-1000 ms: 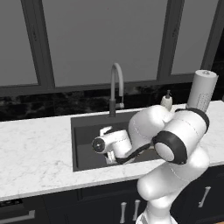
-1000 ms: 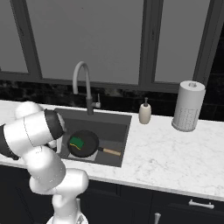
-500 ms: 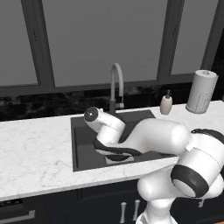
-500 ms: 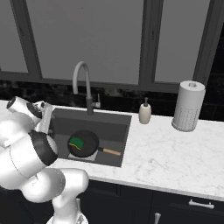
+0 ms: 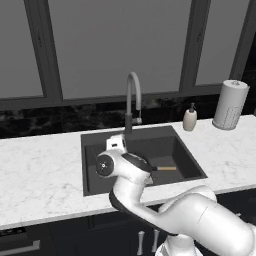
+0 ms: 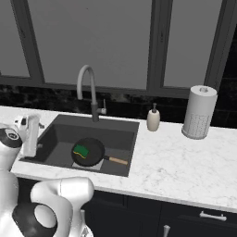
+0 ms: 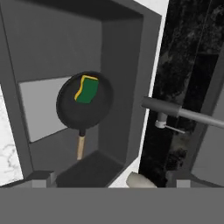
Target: Pick the pan and sponge and place them into the sink. Then turn on the water.
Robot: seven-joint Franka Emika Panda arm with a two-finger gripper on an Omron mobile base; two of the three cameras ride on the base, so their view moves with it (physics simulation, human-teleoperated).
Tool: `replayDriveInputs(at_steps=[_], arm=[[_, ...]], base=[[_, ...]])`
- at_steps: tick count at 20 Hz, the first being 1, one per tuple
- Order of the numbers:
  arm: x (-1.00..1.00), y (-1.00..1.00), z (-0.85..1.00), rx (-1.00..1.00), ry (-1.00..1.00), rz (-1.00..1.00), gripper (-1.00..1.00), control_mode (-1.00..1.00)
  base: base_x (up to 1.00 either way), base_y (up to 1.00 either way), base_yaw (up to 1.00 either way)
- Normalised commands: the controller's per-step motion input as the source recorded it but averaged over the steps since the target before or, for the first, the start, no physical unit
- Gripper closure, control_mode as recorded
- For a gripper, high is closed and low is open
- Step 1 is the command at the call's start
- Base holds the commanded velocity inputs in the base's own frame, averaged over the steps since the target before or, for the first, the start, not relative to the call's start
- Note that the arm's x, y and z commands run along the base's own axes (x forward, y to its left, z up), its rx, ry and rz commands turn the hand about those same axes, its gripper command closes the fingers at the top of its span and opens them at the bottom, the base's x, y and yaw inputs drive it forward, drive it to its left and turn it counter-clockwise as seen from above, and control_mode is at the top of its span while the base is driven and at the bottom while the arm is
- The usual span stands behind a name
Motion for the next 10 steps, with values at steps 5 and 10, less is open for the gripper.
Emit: replayDriveInputs(at_steps=[5, 10], arm=[[-0.21, -0.19, 0.68, 0.16, -0.17, 0.11, -1.00, -1.00], [-0.07, -0.70, 0.62, 0.36, -0.12, 0.38, -1.00, -1.00]], base=[[0.00, 0.00, 0.00], [0.00, 0.00, 0.00]])
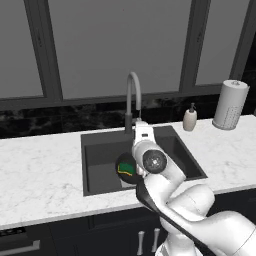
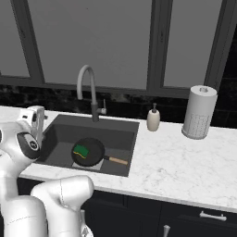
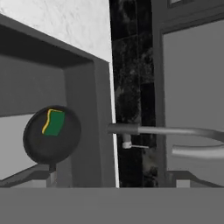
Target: Pick the pan and sponge and place them into the sink. Then turn on the water.
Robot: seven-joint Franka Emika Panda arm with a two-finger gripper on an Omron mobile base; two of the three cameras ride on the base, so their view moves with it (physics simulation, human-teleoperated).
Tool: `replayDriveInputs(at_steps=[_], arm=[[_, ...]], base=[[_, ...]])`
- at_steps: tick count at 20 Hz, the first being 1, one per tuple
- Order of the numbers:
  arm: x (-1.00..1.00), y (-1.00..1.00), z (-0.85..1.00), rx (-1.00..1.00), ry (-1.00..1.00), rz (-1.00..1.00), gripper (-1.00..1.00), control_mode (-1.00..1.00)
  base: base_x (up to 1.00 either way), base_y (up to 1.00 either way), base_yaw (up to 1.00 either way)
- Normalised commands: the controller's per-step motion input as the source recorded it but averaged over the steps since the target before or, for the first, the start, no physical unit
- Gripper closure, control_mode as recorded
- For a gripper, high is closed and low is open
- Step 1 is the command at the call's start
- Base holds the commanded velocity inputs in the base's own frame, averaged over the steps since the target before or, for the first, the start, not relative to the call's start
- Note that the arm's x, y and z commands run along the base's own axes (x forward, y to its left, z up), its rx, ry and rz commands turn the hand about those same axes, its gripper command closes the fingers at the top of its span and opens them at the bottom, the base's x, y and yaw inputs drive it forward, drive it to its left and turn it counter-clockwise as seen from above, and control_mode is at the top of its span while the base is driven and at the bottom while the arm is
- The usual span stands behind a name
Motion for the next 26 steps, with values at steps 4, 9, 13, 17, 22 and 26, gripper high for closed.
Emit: replayDriveInputs(at_steps=[4, 9, 13, 17, 22, 26], arm=[[-0.28, -0.81, 0.29, 0.42, -0.02, 0.38, -1.00, -1.00], [-0.27, -0.95, 0.08, 0.45, -0.07, 0.31, -1.00, -1.00], [-0.17, -0.96, 0.10, 0.48, -0.06, 0.26, -1.00, -1.00], [-0.11, -0.96, -0.04, 0.54, 0.00, 0.15, -1.00, -1.00], [0.08, -0.22, -0.60, 0.28, 0.00, 0.00, -1.00, -1.00], [0.13, -0.16, -0.42, 0.35, 0.02, 0.00, -1.00, -1.00]], base=[[0.00, 0.00, 0.00], [0.00, 0.00, 0.00], [0.00, 0.00, 0.00], [0.00, 0.00, 0.00], [0.00, 0.00, 0.00], [0.00, 0.00, 0.00]])
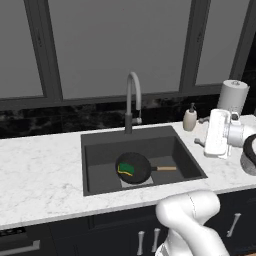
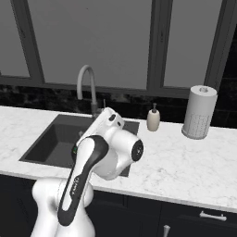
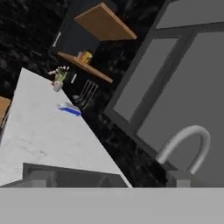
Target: Pick the pan and sponge and place them into the sink. Then turn on the water.
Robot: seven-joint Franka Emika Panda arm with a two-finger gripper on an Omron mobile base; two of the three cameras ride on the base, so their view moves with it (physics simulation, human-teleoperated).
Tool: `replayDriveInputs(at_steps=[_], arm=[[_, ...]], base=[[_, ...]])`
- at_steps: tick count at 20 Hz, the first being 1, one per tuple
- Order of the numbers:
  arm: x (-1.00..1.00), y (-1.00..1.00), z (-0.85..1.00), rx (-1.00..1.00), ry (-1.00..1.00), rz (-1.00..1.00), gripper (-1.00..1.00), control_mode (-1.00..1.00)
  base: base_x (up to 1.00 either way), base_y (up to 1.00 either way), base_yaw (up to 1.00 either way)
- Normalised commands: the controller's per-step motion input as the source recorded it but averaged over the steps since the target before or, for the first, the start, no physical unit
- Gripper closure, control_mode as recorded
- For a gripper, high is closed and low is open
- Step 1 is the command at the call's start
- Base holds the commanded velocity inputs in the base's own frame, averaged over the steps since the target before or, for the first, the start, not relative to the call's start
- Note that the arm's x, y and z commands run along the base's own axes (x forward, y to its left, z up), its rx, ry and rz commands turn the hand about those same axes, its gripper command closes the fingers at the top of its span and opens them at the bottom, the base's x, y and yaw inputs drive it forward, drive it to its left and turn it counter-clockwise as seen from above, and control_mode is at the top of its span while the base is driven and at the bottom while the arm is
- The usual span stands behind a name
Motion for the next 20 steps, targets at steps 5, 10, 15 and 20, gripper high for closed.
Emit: replayDriveInputs(at_steps=[5, 10, 15, 20], arm=[[0.22, -0.24, -0.04, 0.42, 0.05, 0.00, -1.00, -1.00], [0.39, -0.09, 0.00, 0.30, 0.09, 0.00, -1.00, -1.00], [0.53, -0.01, 0.00, 0.16, 0.16, 0.00, -1.00, -1.00], [0.43, -0.02, 0.00, 0.06, 0.11, 0.00, -1.00, -1.00]], base=[[0.00, 0.00, 0.00], [0.00, 0.00, 0.00], [0.00, 0.00, 0.00], [0.00, 0.00, 0.00]])
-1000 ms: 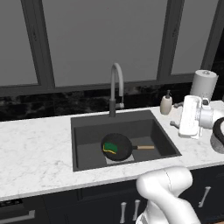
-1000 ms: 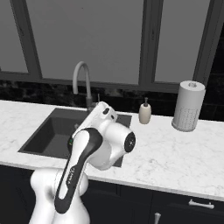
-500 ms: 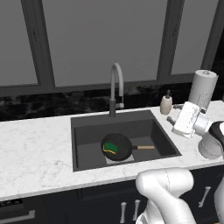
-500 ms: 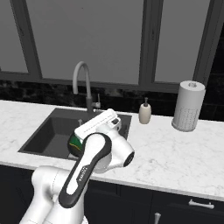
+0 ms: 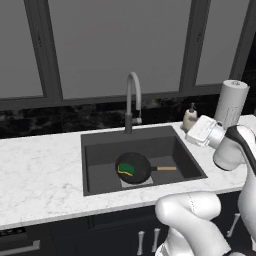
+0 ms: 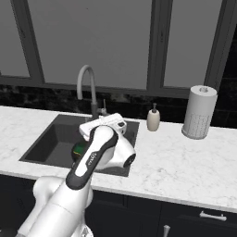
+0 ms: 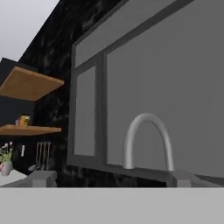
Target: Pick the pan and sponge and place them into the sink. Then turn on the water.
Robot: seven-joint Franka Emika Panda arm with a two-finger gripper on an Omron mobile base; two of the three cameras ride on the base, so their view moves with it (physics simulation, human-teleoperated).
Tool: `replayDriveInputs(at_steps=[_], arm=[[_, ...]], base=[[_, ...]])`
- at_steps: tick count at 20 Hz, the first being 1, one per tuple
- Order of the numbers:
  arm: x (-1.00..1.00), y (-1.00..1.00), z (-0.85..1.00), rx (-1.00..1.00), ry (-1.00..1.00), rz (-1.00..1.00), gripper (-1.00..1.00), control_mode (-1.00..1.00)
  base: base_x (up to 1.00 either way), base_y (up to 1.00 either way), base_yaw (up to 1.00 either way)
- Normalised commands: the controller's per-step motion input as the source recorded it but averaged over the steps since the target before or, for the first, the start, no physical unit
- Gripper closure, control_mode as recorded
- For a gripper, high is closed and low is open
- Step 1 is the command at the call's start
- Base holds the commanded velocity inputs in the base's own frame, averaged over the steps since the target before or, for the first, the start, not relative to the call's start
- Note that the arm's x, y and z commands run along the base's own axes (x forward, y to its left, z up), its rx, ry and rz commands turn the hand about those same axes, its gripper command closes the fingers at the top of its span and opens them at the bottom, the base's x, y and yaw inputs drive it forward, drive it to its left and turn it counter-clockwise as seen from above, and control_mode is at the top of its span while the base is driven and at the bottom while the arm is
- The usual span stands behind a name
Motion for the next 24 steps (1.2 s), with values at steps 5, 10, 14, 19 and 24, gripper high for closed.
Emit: replayDriveInputs(at_steps=[5, 10, 14, 19, 24], arm=[[0.27, -0.07, 0.00, 0.03, 0.08, 0.00, -1.00, -1.00], [0.26, 0.00, 0.00, 0.00, 0.08, 0.00, -1.00, -1.00], [0.33, 0.00, -0.01, 0.00, 0.12, 0.00, -1.00, -1.00], [0.34, 0.00, -0.04, 0.00, 0.13, 0.00, -1.00, -1.00], [0.30, 0.00, -0.06, 0.00, 0.11, 0.00, -1.00, -1.00]], base=[[0.00, 0.00, 0.00], [0.00, 0.00, 0.00], [0.00, 0.00, 0.00], [0.00, 0.00, 0.00], [0.00, 0.00, 0.00]])
